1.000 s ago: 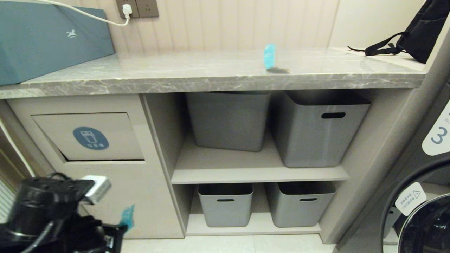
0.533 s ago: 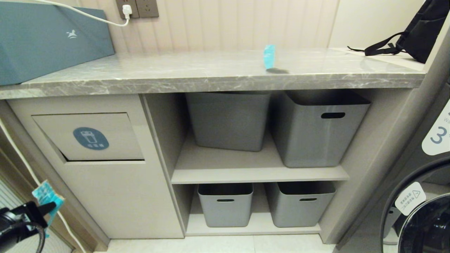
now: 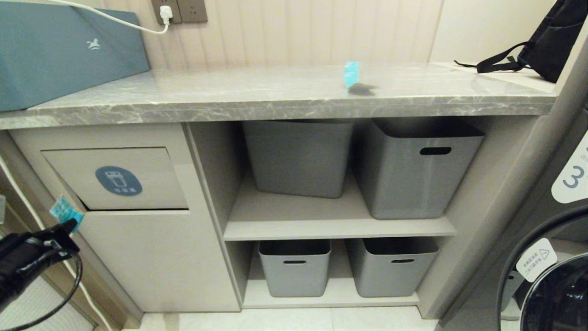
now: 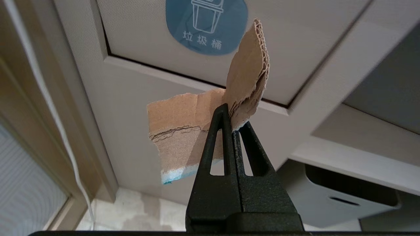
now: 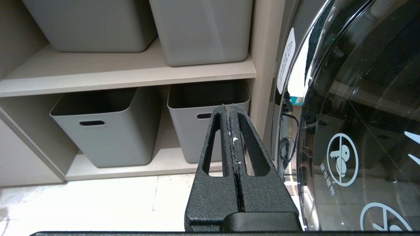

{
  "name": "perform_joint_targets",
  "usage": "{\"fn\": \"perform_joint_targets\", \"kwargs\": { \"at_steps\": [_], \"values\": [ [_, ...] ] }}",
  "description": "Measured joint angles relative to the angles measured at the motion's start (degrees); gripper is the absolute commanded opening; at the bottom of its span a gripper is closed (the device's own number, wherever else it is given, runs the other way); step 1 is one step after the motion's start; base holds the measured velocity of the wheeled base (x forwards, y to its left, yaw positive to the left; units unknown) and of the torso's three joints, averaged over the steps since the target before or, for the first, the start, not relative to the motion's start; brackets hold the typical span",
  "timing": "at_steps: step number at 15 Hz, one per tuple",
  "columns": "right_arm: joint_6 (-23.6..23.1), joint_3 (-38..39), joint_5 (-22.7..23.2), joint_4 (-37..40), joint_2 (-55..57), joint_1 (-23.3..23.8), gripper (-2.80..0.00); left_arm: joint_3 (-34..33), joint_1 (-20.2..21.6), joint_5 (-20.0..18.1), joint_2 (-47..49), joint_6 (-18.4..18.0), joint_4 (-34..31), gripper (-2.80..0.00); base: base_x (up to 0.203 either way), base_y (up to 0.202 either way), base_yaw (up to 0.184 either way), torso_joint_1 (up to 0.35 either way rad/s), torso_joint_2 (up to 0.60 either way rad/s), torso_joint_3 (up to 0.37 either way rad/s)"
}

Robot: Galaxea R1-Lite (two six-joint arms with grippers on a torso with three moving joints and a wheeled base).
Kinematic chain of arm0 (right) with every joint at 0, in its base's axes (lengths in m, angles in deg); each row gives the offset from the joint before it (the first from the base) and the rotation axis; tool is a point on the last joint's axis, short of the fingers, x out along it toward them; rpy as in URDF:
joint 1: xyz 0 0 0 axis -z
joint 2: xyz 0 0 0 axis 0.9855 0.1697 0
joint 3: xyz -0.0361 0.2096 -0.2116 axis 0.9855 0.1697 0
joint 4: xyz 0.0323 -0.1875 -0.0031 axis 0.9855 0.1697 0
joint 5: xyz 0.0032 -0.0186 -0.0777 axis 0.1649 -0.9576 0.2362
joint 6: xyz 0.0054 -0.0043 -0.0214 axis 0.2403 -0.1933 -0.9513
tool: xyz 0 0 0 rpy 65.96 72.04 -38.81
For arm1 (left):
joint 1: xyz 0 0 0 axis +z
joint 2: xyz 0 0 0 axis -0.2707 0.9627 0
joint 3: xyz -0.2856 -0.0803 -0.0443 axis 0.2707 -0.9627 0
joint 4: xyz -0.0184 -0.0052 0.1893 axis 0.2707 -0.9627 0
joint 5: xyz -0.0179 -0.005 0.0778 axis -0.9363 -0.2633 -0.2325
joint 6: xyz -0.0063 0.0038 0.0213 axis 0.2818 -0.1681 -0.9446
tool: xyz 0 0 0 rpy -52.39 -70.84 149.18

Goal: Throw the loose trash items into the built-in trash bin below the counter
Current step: Put the garbage in the trash can

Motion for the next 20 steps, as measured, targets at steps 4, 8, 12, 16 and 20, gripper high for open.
{"fn": "perform_joint_targets", "kwargs": {
  "at_steps": [4, 8, 12, 16, 20],
  "values": [
    [0.0, 0.0, 0.0, 0.0, 0.0, 0.0, -2.80, 7.2, -1.2, 0.0, 10.2, -0.1, 3.3, -2.80, 0.000, 0.000, 0.000, 0.000, 0.00, 0.000],
    [0.0, 0.0, 0.0, 0.0, 0.0, 0.0, -2.80, 16.4, -2.3, 0.1, 18.5, -0.4, 3.3, -2.80, 0.000, 0.000, 0.000, 0.000, 0.00, 0.000],
    [0.0, 0.0, 0.0, 0.0, 0.0, 0.0, -2.80, 24.1, -3.9, 0.1, 24.6, -0.6, 3.3, -2.80, 0.000, 0.000, 0.000, 0.000, 0.00, 0.000],
    [0.0, 0.0, 0.0, 0.0, 0.0, 0.0, -2.80, 29.1, -5.2, 0.3, 30.1, -0.9, 3.4, -2.80, 0.000, 0.000, 0.000, 0.000, 0.00, 0.000],
    [0.0, 0.0, 0.0, 0.0, 0.0, 0.0, -2.80, 35.6, -6.1, 0.4, 34.5, -1.7, 3.4, -2.80, 0.000, 0.000, 0.000, 0.000, 0.00, 0.000]
  ]
}}
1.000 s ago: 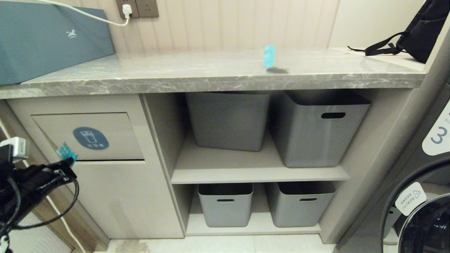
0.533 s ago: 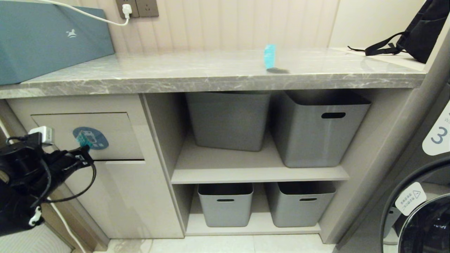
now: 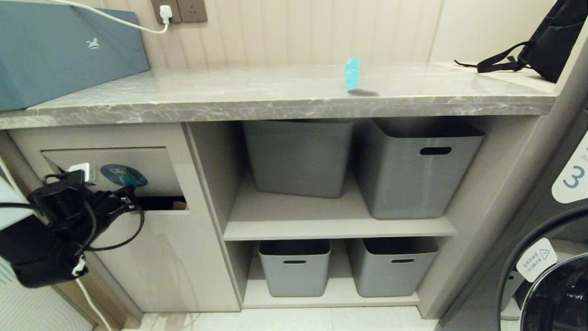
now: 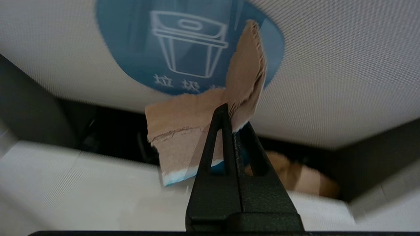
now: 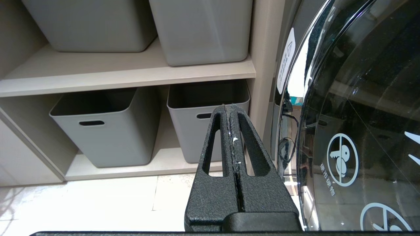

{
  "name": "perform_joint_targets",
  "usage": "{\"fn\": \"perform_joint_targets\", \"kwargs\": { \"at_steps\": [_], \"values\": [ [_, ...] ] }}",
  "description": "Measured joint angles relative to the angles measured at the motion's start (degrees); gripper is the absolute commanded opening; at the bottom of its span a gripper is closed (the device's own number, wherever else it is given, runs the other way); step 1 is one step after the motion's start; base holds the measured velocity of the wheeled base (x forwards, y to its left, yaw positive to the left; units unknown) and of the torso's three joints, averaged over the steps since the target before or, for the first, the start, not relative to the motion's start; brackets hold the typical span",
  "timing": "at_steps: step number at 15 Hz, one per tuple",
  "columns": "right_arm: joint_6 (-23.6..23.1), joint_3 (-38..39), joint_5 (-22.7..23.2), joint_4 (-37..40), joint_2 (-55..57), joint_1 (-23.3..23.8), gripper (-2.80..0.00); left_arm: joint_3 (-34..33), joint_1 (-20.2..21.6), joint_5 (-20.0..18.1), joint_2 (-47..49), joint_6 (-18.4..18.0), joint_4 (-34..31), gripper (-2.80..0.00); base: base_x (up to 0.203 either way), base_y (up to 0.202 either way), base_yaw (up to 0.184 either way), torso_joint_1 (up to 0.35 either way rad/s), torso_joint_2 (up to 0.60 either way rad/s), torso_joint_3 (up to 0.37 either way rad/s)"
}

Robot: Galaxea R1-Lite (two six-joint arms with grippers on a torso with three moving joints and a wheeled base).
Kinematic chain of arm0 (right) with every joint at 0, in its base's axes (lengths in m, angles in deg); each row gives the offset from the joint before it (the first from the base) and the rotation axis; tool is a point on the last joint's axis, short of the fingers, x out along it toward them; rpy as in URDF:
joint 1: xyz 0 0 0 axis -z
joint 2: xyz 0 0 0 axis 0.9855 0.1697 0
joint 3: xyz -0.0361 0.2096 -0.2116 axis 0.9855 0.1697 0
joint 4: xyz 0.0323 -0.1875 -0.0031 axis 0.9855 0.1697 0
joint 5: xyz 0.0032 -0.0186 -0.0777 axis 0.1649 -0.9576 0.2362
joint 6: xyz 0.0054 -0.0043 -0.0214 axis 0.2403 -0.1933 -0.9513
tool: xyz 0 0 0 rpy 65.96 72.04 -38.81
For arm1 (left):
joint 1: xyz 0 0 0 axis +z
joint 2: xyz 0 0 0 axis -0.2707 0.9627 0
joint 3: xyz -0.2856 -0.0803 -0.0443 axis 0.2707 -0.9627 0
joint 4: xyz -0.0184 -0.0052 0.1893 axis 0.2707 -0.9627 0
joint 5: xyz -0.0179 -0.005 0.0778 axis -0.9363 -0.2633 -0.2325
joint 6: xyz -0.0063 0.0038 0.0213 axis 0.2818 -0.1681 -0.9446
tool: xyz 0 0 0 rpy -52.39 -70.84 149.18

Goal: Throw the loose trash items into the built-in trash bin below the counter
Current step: Put the garbage in the trash can

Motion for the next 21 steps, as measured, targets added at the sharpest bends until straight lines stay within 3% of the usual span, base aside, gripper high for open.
{"fn": "perform_joint_targets", "kwargs": {
  "at_steps": [3, 14, 15, 16, 21],
  "values": [
    [0.0, 0.0, 0.0, 0.0, 0.0, 0.0, -2.80, 3.9, -1.3, 0.4, 2.6, 0.0, 0.0, -2.80, 0.000, 0.000, 0.000, 0.000, 0.00, 0.000],
    [0.0, 0.0, 0.0, 0.0, 0.0, 0.0, -2.80, 7.5, -4.8, 2.3, 6.3, 0.2, 0.0, -2.80, 0.000, 0.000, 0.000, 0.000, 0.00, 0.000],
    [0.0, 0.0, 0.0, 0.0, 0.0, 0.0, -2.80, 8.0, -4.9, 2.4, 6.6, 0.2, 0.0, -2.23, 0.000, 0.000, 0.000, 0.000, 0.00, 0.000],
    [0.0, 0.0, 0.0, 0.0, 0.0, 0.0, -2.80, 8.3, -4.9, 2.4, 6.9, 0.1, 0.0, 0.00, 0.000, 0.000, 0.000, 0.000, 0.00, 0.000],
    [0.0, 0.0, 0.0, 0.0, 0.0, 0.0, -2.80, 9.0, -5.2, 2.4, 7.5, 0.1, -0.1, 0.00, 0.000, 0.000, 0.000, 0.000, 0.00, 0.000]
  ]
}}
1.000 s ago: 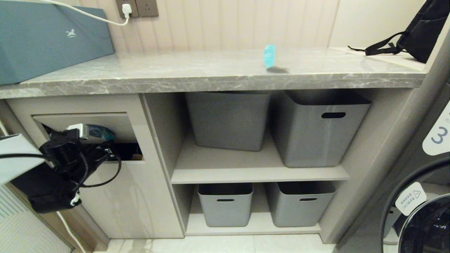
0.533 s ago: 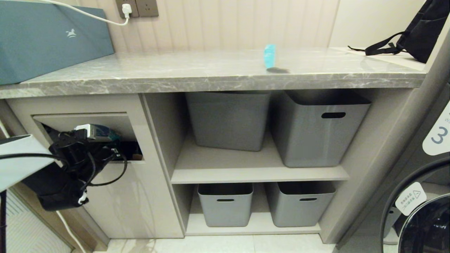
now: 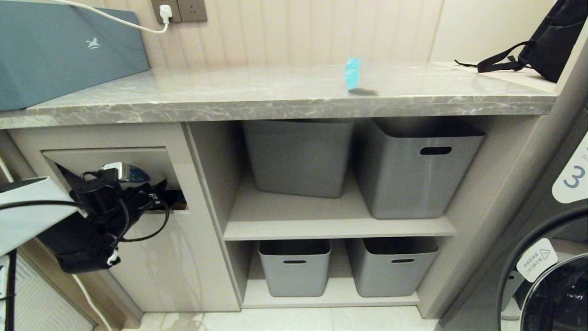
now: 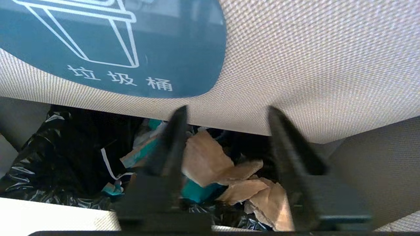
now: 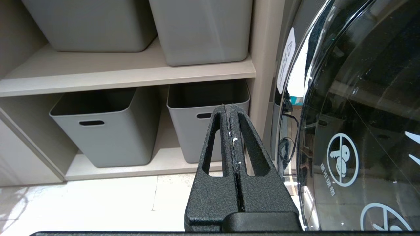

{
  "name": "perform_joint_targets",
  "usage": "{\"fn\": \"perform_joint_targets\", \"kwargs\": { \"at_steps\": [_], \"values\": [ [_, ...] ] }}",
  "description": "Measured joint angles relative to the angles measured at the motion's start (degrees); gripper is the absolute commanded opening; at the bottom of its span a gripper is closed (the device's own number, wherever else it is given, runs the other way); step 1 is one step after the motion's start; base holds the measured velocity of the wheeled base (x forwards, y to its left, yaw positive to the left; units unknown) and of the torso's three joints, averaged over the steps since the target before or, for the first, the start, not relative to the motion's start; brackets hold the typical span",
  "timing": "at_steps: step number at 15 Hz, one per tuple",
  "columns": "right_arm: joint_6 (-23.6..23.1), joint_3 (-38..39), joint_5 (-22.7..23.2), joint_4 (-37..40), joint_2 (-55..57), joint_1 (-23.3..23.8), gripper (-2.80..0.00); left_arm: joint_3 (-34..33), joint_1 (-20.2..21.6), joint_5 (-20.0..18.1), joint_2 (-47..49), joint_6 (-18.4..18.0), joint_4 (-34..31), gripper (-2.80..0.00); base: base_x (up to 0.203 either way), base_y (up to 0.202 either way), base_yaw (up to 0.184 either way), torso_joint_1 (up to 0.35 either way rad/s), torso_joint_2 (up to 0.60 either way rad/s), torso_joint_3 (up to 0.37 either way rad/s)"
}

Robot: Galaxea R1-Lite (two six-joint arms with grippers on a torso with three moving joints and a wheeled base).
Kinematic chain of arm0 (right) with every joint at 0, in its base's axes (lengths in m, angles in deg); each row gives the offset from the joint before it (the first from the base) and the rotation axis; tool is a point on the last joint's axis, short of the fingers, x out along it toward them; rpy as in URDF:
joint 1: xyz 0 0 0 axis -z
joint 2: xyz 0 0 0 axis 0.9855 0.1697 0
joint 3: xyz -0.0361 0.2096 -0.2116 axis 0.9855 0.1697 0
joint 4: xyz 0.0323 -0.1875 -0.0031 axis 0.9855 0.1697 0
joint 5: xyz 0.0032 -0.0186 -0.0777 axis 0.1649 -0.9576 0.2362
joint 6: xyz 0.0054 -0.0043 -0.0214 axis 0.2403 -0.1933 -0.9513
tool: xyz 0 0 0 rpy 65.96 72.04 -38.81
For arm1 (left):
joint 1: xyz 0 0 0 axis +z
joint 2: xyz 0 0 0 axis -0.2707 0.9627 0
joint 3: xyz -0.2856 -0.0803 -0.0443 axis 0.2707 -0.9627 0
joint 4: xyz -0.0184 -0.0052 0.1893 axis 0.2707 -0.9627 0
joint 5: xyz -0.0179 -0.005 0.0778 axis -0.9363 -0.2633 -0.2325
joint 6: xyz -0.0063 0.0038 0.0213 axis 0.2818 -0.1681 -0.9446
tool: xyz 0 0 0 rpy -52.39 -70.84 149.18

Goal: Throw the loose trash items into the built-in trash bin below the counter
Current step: Put the garbage in the trash can

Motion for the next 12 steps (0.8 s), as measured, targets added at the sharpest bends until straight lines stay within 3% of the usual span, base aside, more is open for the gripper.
{"fn": "perform_joint_targets", "kwargs": {
  "at_steps": [4, 7, 8, 12],
  "values": [
    [0.0, 0.0, 0.0, 0.0, 0.0, 0.0, -2.80, -1.2, -0.1, 0.3, -0.6, 0.0, 0.0, 0.00, 0.000, 0.000, 0.000, 0.000, 0.00, 0.000],
    [0.0, 0.0, 0.0, 0.0, 0.0, 0.0, -2.80, -9.5, -0.7, 1.5, -5.1, 1.3, -1.4, 0.00, 0.000, 0.000, 0.000, 0.000, 0.00, 0.000],
    [0.0, 0.0, 0.0, 0.0, 0.0, 0.0, -2.80, -13.0, -1.0, 2.0, -7.6, 2.1, -1.7, -2.80, 0.000, 0.000, 0.000, 0.000, 0.00, 0.000],
    [0.0, 0.0, 0.0, 0.0, 0.0, 0.0, -2.80, -25.5, -1.6, 3.5, -20.9, 6.0, -2.3, -2.80, 0.000, 0.000, 0.000, 0.000, 0.00, 0.000]
  ]
}}
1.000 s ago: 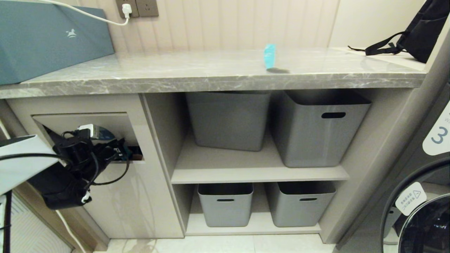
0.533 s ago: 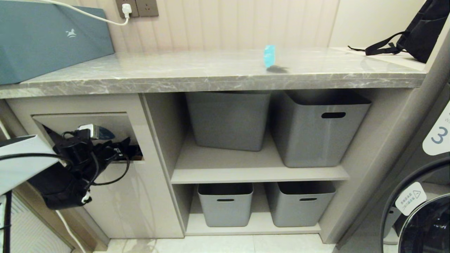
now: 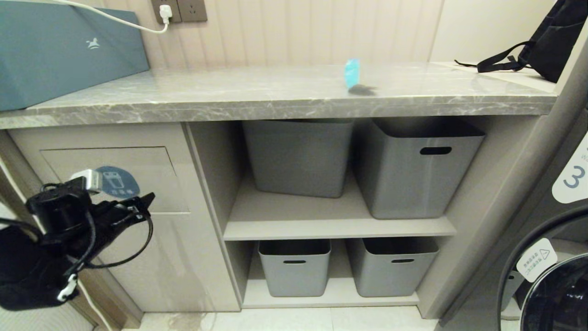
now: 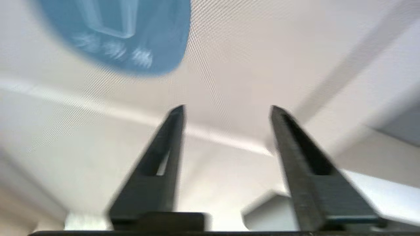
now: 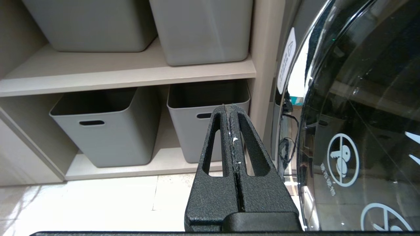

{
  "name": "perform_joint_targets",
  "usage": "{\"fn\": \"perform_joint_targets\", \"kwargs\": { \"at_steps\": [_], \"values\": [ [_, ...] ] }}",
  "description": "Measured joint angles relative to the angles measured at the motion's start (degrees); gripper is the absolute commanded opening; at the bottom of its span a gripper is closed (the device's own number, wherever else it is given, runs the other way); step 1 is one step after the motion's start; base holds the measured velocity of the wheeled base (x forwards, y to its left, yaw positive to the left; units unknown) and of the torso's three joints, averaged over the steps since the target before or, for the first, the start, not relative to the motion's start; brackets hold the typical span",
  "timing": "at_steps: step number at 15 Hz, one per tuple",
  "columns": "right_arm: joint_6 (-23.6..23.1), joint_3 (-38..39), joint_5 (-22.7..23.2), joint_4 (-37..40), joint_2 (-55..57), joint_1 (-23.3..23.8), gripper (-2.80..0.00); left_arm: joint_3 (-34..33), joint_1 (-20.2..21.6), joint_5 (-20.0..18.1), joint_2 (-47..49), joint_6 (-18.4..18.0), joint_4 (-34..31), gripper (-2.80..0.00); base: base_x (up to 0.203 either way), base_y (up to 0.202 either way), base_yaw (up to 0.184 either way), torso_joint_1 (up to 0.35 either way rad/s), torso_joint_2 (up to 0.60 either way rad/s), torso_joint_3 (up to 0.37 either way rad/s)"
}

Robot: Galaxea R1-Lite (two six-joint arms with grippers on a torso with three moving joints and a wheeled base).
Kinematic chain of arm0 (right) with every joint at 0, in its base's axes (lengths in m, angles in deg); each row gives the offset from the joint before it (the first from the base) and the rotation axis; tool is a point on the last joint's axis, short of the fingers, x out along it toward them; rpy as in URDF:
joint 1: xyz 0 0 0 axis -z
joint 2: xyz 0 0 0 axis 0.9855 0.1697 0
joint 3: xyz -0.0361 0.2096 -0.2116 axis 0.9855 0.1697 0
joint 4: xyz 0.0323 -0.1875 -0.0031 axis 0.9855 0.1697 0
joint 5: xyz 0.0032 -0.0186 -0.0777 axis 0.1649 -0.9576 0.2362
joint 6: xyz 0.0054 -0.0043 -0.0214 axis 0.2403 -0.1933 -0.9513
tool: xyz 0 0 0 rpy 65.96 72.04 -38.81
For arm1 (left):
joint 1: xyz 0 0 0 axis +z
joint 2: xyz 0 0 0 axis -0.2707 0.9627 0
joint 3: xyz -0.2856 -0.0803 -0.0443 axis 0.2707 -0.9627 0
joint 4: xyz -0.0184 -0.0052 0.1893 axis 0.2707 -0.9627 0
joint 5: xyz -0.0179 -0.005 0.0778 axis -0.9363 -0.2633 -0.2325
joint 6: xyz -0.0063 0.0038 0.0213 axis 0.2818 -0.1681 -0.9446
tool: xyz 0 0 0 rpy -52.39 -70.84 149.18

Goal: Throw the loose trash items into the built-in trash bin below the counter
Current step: Put the garbage in the trash can, then pick up the garbage

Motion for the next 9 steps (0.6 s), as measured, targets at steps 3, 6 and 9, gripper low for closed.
{"fn": "perform_joint_targets", "kwargs": {
  "at_steps": [3, 6, 9],
  "values": [
    [0.0, 0.0, 0.0, 0.0, 0.0, 0.0, -2.80, -11.9, -1.0, 0.0, -14.0, 0.8, -1.5, -2.80, 0.000, 0.000, 0.000, 0.000, 0.00, 0.000],
    [0.0, 0.0, 0.0, 0.0, 0.0, 0.0, -2.80, -20.3, -2.2, -0.4, -30.5, 0.6, -8.2, -2.80, 0.000, 0.000, 0.000, 0.000, 0.00, 0.000],
    [0.0, 0.0, 0.0, 0.0, 0.0, 0.0, -2.80, -24.6, -5.3, -0.6, -49.3, -2.5, -21.2, -2.80, 0.000, 0.000, 0.000, 0.000, 0.00, 0.000]
  ]
}}
